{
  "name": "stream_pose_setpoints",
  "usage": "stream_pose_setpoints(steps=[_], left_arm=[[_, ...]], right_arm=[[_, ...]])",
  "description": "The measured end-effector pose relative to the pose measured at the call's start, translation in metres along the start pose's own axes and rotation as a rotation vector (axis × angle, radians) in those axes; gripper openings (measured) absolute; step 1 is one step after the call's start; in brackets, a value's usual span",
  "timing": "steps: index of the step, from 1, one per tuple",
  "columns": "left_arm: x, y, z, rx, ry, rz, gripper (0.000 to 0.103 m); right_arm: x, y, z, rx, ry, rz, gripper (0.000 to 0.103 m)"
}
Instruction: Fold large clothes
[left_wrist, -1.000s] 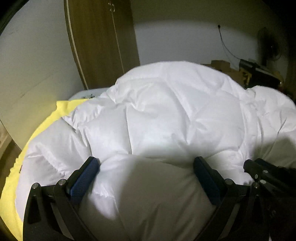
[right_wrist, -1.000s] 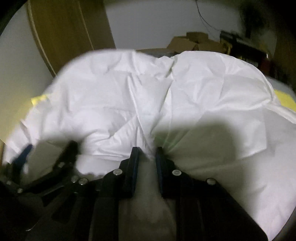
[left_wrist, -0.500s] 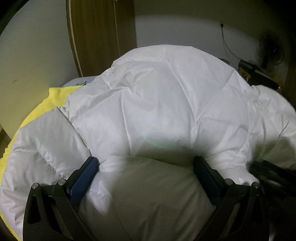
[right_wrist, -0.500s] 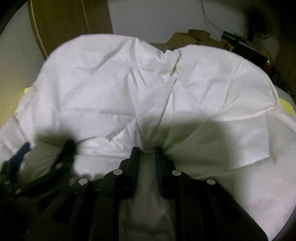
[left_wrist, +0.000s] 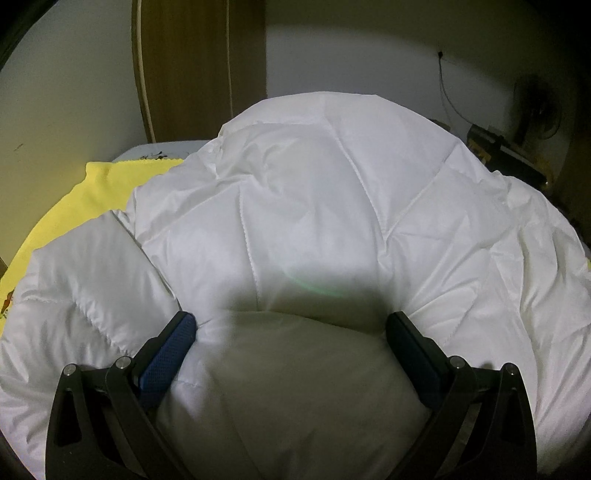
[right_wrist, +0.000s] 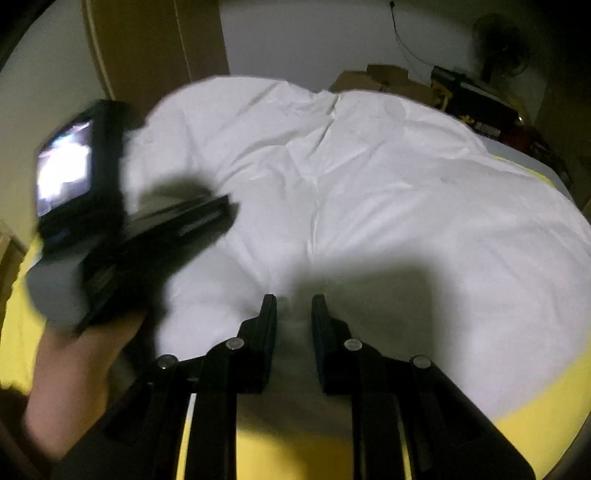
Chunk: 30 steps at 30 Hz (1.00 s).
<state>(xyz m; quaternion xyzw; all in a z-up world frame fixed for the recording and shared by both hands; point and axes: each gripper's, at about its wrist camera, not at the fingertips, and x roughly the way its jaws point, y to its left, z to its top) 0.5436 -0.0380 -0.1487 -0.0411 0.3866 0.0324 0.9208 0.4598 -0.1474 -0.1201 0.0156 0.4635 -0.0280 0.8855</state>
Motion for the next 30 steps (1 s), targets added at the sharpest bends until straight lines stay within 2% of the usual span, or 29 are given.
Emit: stream_pose_setpoints(steps=[1,3,4,6,7,8,9,11,12,13,15,16,17,18,20,22,25,26,28,29,30], left_arm=[[0.000,0.000,0.000,0.006,-0.002,0.001,0.103],[0.002,0.001,0.001,0.006,-0.003,0.003,0.103],[0.002,0.003,0.001,0.001,-0.002,-0.002,0.103],[0.003,0.007,0.001,-0.012,0.001,-0.021,0.103],[0.003,0.007,0.000,-0.017,0.001,-0.028,0.103],[0.003,0.009,0.001,-0.023,0.003,-0.036,0.103],[0.004,0.010,0.001,-0.026,0.004,-0.040,0.103],[0.007,0.013,0.002,-0.028,0.007,-0.043,0.103],[0.008,0.014,0.003,-0.028,0.008,-0.044,0.103],[0.009,0.015,0.003,-0.031,0.009,-0.047,0.103],[0.010,0.017,0.004,-0.040,0.011,-0.058,0.103],[0.009,0.017,0.004,-0.043,0.011,-0.060,0.103],[0.010,0.018,0.004,-0.045,0.012,-0.062,0.103],[0.011,0.019,0.005,-0.047,0.013,-0.065,0.103],[0.013,0.023,0.006,-0.052,0.014,-0.077,0.103],[0.017,0.027,0.008,-0.052,0.018,-0.074,0.103],[0.018,0.027,0.009,-0.049,0.022,-0.068,0.103],[0.019,0.028,0.009,-0.050,0.022,-0.069,0.103],[0.020,0.028,0.009,-0.052,0.022,-0.071,0.103],[0.018,0.027,0.007,-0.053,0.021,-0.071,0.103],[0.018,0.029,0.008,-0.055,0.017,-0.075,0.103]], right_arm=[[0.006,0.004,-0.011,-0.020,0.022,-0.015,0.019],[0.023,0.014,-0.023,-0.105,-0.022,-0.080,0.019],[0.027,0.014,-0.024,-0.120,-0.042,-0.102,0.019],[0.030,0.018,-0.018,-0.135,-0.016,-0.129,0.019],[0.027,0.013,-0.012,-0.105,0.015,-0.103,0.019],[0.017,0.002,-0.001,-0.016,0.024,-0.032,0.019],[0.006,-0.002,0.010,0.009,-0.009,0.001,0.019],[-0.022,-0.007,0.050,0.025,-0.186,-0.012,0.021],[-0.022,-0.011,0.067,0.042,-0.205,-0.016,0.030],[-0.011,-0.019,0.093,0.076,-0.192,-0.008,0.036],[0.030,-0.033,0.140,0.146,-0.124,0.013,0.036],[0.050,-0.035,0.153,0.157,-0.091,0.018,0.035],[0.071,-0.034,0.161,0.145,-0.056,0.003,0.035],[0.078,-0.029,0.155,0.134,-0.026,-0.011,0.035],[0.136,-0.036,0.148,0.141,0.135,0.017,0.034],[0.146,-0.037,0.143,0.130,0.123,0.025,0.034],[0.146,-0.035,0.151,0.047,0.154,-0.013,0.034],[0.137,-0.038,0.152,0.070,0.133,0.004,0.032],[0.112,-0.046,0.155,0.113,-0.013,0.060,0.030],[0.111,-0.047,0.155,0.113,-0.044,0.049,0.030],[0.129,-0.047,0.156,0.118,0.025,0.053,0.030]])
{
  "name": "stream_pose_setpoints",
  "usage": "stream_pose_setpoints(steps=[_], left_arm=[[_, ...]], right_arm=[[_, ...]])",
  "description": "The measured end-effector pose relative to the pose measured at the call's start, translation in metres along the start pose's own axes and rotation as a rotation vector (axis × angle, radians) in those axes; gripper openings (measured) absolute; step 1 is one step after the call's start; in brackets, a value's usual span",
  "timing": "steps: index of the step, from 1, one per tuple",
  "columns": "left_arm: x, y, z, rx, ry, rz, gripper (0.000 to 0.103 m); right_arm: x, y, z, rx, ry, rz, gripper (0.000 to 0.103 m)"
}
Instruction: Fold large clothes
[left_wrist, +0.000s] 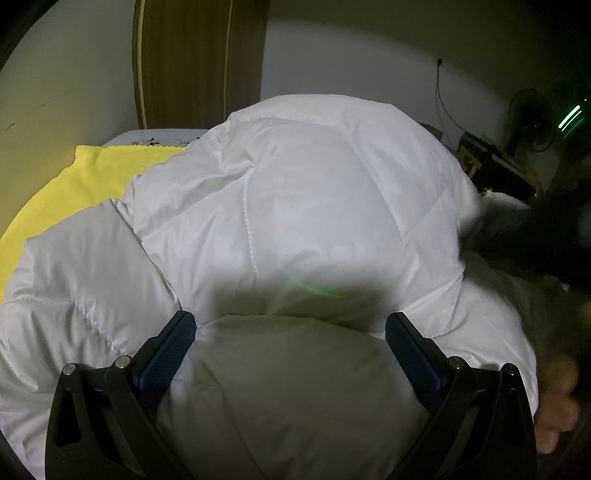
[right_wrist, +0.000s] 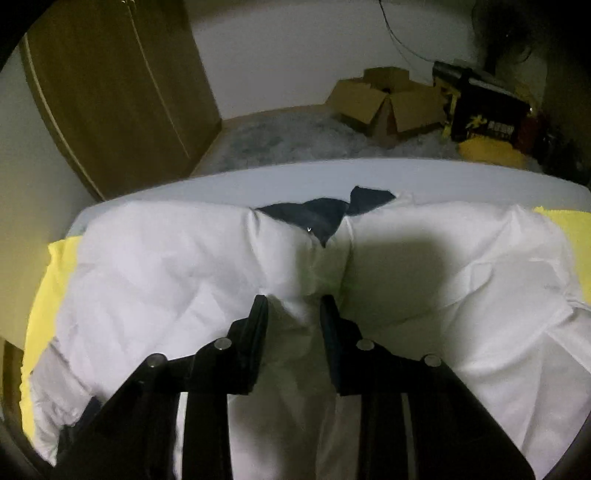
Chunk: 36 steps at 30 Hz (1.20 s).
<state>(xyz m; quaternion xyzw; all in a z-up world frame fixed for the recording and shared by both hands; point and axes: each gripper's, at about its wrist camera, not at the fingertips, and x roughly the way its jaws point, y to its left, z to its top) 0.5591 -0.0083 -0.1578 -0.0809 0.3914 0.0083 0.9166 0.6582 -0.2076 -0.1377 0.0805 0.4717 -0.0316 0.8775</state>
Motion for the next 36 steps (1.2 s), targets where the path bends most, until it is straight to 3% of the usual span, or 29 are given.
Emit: stream_pose_setpoints(steps=[1,2,5,8,11,14,15,18,20,22,23,26,29,30,31,32,33,34,36], left_arm=[[0.000,0.001,0.000,-0.003,0.001,-0.003,0.103],[0.000,0.001,0.000,-0.005,0.002,-0.005,0.103],[0.001,0.004,0.001,-0.006,0.005,-0.003,0.103],[-0.001,-0.001,-0.002,-0.006,0.005,-0.002,0.103],[-0.002,-0.004,-0.003,-0.004,0.004,0.001,0.103],[-0.004,-0.009,-0.005,0.001,-0.001,0.003,0.103],[-0.004,-0.009,-0.005,0.003,-0.002,0.006,0.103],[-0.004,-0.009,-0.006,-0.001,0.002,0.005,0.103],[-0.004,-0.009,-0.006,-0.004,0.002,0.002,0.103],[-0.004,-0.010,-0.006,-0.001,0.001,0.002,0.103],[-0.004,-0.009,-0.006,0.002,0.001,0.005,0.103],[-0.003,-0.007,-0.003,0.004,0.012,0.001,0.103],[-0.026,0.008,-0.001,0.020,0.041,-0.031,0.103],[-0.042,0.017,-0.002,0.004,0.018,-0.049,0.103],[-0.068,0.032,-0.005,-0.004,-0.017,-0.076,0.103],[-0.085,0.043,-0.007,-0.005,-0.039,-0.077,0.103],[-0.105,0.059,-0.011,-0.012,-0.056,-0.073,0.103],[-0.124,0.077,-0.015,-0.025,-0.070,-0.097,0.103],[-0.148,0.112,-0.025,-0.067,-0.069,-0.146,0.103]], right_arm=[[0.025,-0.004,-0.004,0.023,0.106,0.020,0.030],[0.026,-0.001,-0.004,0.023,0.078,0.030,0.030],[0.014,0.009,-0.005,-0.029,0.109,-0.018,0.030],[-0.045,0.010,-0.027,-0.020,-0.022,0.023,0.030],[-0.092,0.008,-0.080,-0.024,-0.058,0.033,0.030],[-0.088,0.007,-0.139,-0.035,0.024,0.028,0.030],[-0.085,0.008,-0.149,-0.078,-0.011,0.007,0.030],[-0.084,0.012,-0.154,-0.122,-0.027,-0.031,0.030],[-0.107,0.010,-0.159,-0.056,-0.043,0.040,0.030],[-0.126,0.019,-0.180,-0.085,-0.077,-0.038,0.030],[-0.113,0.021,-0.192,-0.105,-0.019,-0.058,0.030],[-0.095,0.029,-0.201,-0.183,-0.108,-0.118,0.030],[-0.104,0.022,-0.193,-0.109,-0.077,-0.072,0.032],[-0.117,0.016,-0.194,-0.051,-0.083,0.013,0.035],[-0.135,0.010,-0.196,-0.023,-0.117,0.088,0.047],[-0.150,0.008,-0.198,-0.033,-0.154,0.098,0.058],[-0.172,0.007,-0.204,-0.069,-0.211,0.105,0.085],[-0.189,0.007,-0.209,-0.100,-0.246,0.131,0.099],[-0.220,0.001,-0.225,-0.120,-0.288,0.195,0.100]])
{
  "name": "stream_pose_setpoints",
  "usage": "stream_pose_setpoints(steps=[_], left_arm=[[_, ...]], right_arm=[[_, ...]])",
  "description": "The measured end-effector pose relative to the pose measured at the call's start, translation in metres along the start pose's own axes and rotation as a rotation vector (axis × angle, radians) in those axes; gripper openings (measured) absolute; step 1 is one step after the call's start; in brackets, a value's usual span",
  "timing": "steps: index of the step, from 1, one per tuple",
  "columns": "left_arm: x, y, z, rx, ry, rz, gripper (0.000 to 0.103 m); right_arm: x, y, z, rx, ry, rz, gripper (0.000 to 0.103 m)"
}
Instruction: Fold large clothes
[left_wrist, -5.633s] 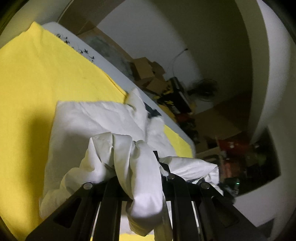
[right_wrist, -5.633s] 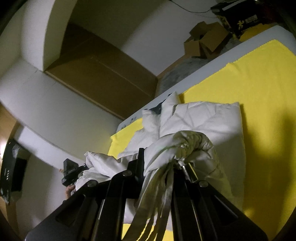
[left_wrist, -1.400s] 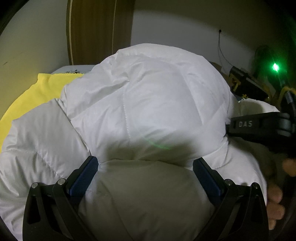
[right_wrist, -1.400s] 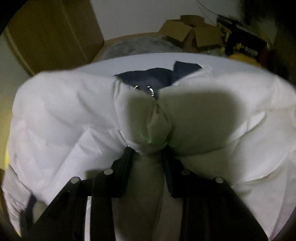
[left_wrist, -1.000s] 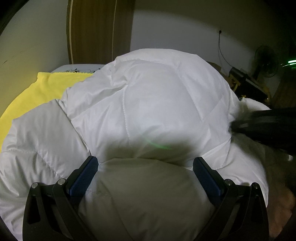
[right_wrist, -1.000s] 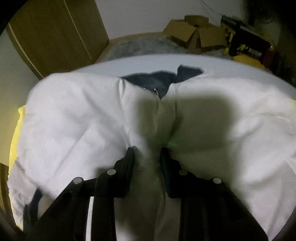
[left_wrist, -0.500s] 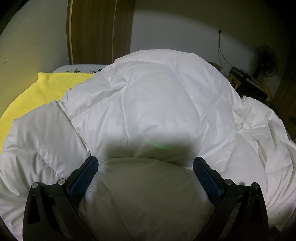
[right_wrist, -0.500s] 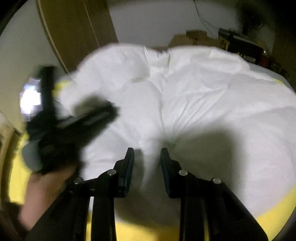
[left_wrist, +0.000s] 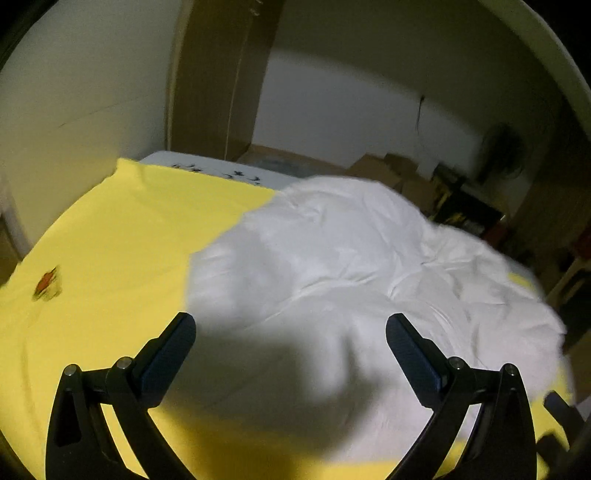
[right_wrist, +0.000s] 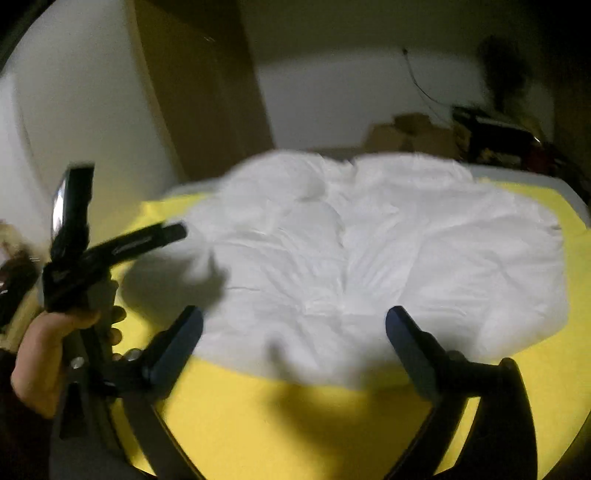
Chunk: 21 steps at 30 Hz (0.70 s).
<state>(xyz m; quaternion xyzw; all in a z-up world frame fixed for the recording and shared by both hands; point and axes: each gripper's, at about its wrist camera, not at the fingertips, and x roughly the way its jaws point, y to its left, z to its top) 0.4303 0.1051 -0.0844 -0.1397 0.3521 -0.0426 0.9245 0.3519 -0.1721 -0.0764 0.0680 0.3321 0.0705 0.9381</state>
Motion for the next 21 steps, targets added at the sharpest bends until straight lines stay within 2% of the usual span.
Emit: stream_pose_setpoints(steps=[3,7,10,12,15,18,21], left_arm=[[-0.022,0.041,-0.012,-0.087,0.050,-0.126,0.103],[-0.018,0.072,-0.037,-0.191,0.156,-0.312,0.103],[-0.009,0.078,-0.047,-0.205,0.159,-0.361,0.103],[0.003,0.081,-0.049,-0.230,0.168,-0.374,0.103],[0.026,0.091,-0.054,-0.395,0.194,-0.408,0.103],[0.035,0.089,-0.056,-0.410,0.187,-0.340,0.103],[0.054,0.097,-0.057,-0.486,0.219,-0.330,0.103]], right_arm=[[-0.031,-0.003,-0.011,0.006,-0.039,0.073,0.101],[-0.048,-0.007,-0.023,0.032,-0.078,0.109,0.102],[-0.063,-0.012,-0.040,0.048,-0.076,0.117,0.102],[-0.069,-0.018,-0.045,0.060,-0.092,0.113,0.102],[-0.075,-0.022,-0.049,0.067,-0.085,0.102,0.102],[-0.089,-0.022,-0.052,0.060,-0.104,0.101,0.102],[-0.095,-0.021,-0.055,0.029,-0.121,0.088,0.102]])
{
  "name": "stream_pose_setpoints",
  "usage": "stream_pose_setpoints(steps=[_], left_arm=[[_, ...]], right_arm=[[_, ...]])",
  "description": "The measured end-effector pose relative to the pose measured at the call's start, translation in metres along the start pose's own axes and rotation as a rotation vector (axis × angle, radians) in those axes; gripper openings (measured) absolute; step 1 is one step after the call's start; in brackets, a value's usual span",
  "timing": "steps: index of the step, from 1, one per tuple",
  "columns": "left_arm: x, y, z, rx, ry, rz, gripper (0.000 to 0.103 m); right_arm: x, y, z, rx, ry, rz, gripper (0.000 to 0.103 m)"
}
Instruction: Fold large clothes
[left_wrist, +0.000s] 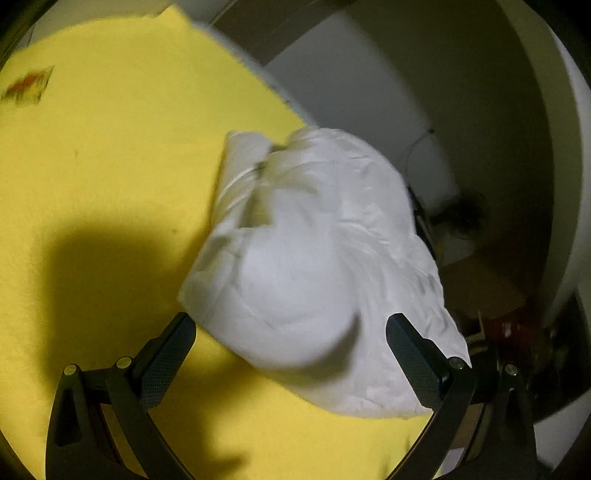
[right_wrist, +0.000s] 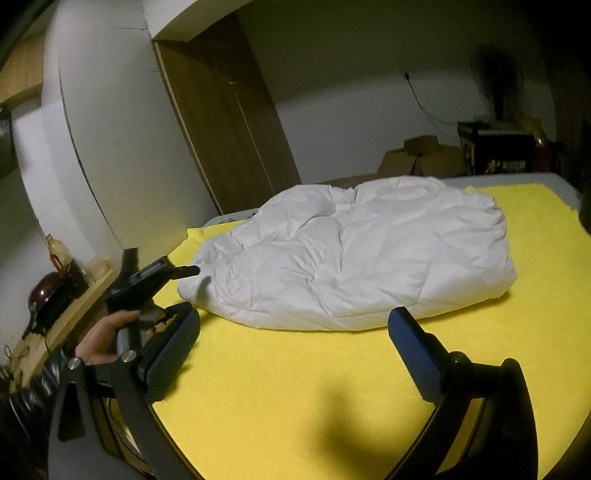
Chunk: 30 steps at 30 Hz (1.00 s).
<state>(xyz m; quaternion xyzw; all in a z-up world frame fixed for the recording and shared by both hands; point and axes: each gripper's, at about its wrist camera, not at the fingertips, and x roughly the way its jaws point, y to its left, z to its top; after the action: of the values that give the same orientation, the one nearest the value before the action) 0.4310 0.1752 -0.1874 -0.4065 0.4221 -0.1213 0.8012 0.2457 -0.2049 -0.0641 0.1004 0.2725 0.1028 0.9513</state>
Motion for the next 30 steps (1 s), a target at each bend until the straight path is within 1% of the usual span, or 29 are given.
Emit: stream_pose_setpoints(steps=[1,2,7,9,11,14,16,17,19,20,21,22,23,24,27,29,30], left_arm=[[0.002,0.004,0.002,-0.027,-0.005,-0.013,0.103],[0.002,0.007,0.005,-0.050,-0.024,-0.041,0.103],[0.010,0.011,0.022,-0.080,-0.046,-0.093,0.103],[0.012,0.013,0.026,-0.110,-0.053,-0.133,0.103],[0.013,0.014,0.029,-0.124,-0.062,-0.138,0.103],[0.017,0.013,0.035,-0.130,-0.050,-0.133,0.101],[0.020,0.015,0.039,-0.167,-0.051,-0.150,0.100],[0.018,0.016,0.040,-0.176,-0.050,-0.159,0.098],[0.018,0.022,0.042,-0.209,-0.057,-0.178,0.085],[0.017,0.024,0.043,-0.211,-0.056,-0.167,0.063],[0.016,0.026,0.044,-0.207,-0.055,-0.143,0.049],[0.017,0.027,0.044,-0.199,-0.051,-0.142,0.045],[0.024,0.023,0.046,-0.190,-0.046,-0.146,0.037],[0.023,0.022,0.047,-0.177,-0.046,-0.150,0.032],[0.017,0.019,0.047,-0.152,-0.051,-0.168,0.025],[0.012,0.010,0.049,-0.108,-0.063,-0.168,0.022],[0.007,0.001,0.049,-0.064,-0.074,-0.164,0.021]], right_arm=[[0.000,0.001,-0.001,-0.011,0.007,-0.003,0.102],[0.000,0.002,-0.002,-0.019,0.016,-0.002,0.102],[-0.001,0.004,-0.005,-0.025,0.028,0.003,0.102],[0.000,0.003,-0.005,-0.022,0.031,0.009,0.102],[0.001,0.002,-0.006,-0.024,0.032,0.007,0.102],[0.004,-0.004,-0.009,-0.010,0.047,-0.001,0.102],[0.006,-0.009,-0.011,0.003,0.058,0.002,0.102],[0.007,-0.011,-0.012,0.011,0.062,0.002,0.102],[0.009,-0.016,-0.015,0.023,0.067,-0.001,0.102],[0.009,-0.018,-0.017,0.030,0.072,-0.002,0.102],[0.011,-0.020,-0.018,0.036,0.076,-0.002,0.102],[0.012,-0.022,-0.020,0.044,0.081,-0.002,0.102],[0.014,-0.025,-0.022,0.052,0.089,-0.004,0.102],[0.016,-0.026,-0.023,0.058,0.095,-0.007,0.102],[0.021,-0.036,-0.027,0.101,0.114,-0.003,0.102],[0.024,-0.042,-0.027,0.134,0.125,0.003,0.102],[0.025,-0.044,-0.027,0.146,0.128,0.003,0.102]])
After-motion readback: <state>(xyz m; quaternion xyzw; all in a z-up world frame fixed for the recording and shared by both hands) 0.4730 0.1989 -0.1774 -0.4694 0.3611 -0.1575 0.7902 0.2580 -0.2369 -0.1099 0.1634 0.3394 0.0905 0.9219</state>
